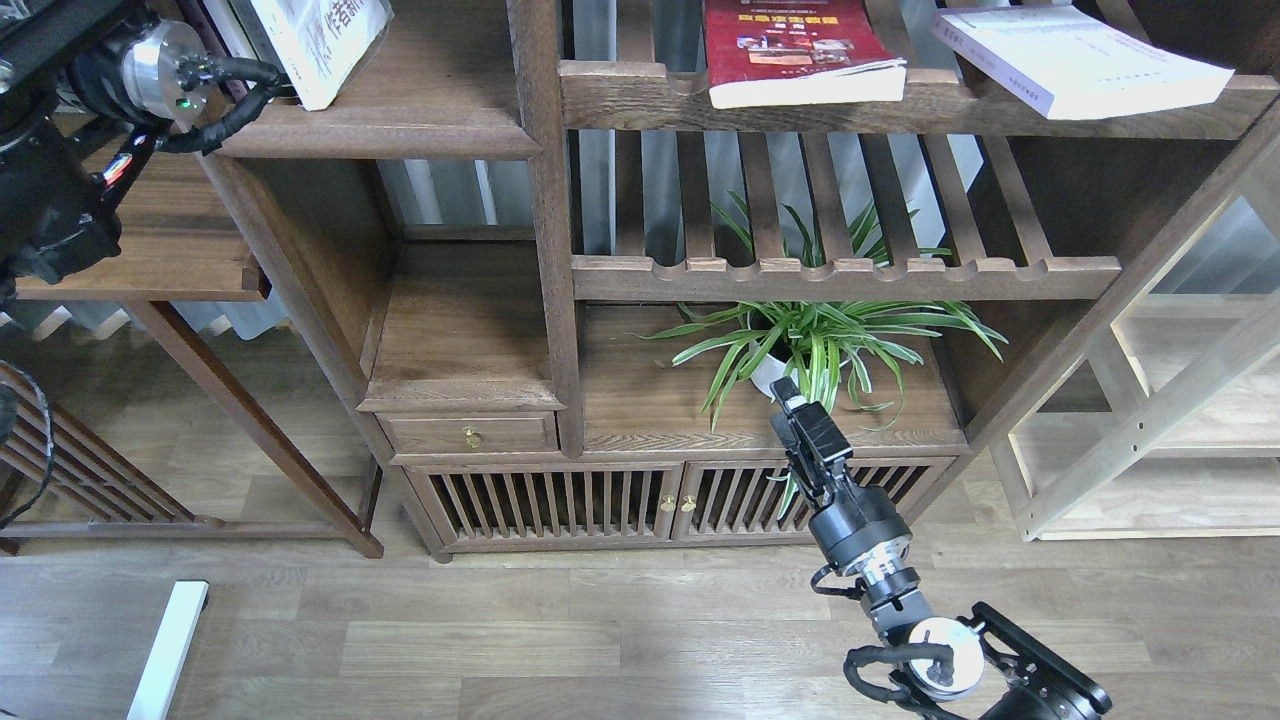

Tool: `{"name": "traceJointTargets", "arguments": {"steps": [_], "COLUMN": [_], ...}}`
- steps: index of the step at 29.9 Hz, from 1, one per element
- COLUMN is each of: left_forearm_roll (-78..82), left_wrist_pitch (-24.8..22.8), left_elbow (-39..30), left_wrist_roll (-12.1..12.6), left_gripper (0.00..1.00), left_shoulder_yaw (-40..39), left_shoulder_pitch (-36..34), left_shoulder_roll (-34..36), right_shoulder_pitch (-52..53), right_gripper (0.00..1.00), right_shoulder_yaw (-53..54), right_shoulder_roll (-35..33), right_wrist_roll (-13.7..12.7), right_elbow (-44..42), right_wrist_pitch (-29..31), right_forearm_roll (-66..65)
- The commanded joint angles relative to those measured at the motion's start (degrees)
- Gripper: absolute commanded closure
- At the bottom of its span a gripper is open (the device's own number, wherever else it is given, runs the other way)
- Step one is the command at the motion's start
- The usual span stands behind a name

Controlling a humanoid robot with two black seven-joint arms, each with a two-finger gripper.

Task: Organize books on shelf
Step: 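Withdraw the left gripper and raise both grippers toward the top shelf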

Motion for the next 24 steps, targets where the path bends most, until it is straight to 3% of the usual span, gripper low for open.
{"name": "traceJointTargets", "arguments": {"steps": [1, 7, 24], "left_forearm_roll": [-0.1, -0.4, -13.4], "left_wrist_pitch": [-0.3, -1.8, -20.2], "left_elbow": [-1.6, -4.8, -18.9], "left_wrist_roll": [0.0, 0.0, 0.0], "left_gripper": [0.04, 0.03, 0.03], "left_shoulder_yaw": [-2.2, -5.9, -8.7], "left_shoulder_pitch": [0.0, 0.3, 5.4], "left_shoulder_roll": [0.1, 2.6, 12.9], "right_shoulder_pitch": [1.0, 2.6, 4.0], "right_gripper": [0.26, 0.25, 0.26], "right_shoulder_yaw": [0.5, 0.9, 1.0], "right_shoulder_roll": [-0.3, -0.2, -3.1], "right_wrist_roll": [0.0, 0.2, 0.1], "right_elbow": [0.0, 0.0, 2.3], "right_wrist_pitch": [0.0, 0.0, 0.0], "right_forearm_roll": [0.0, 0.7, 2.5]}}
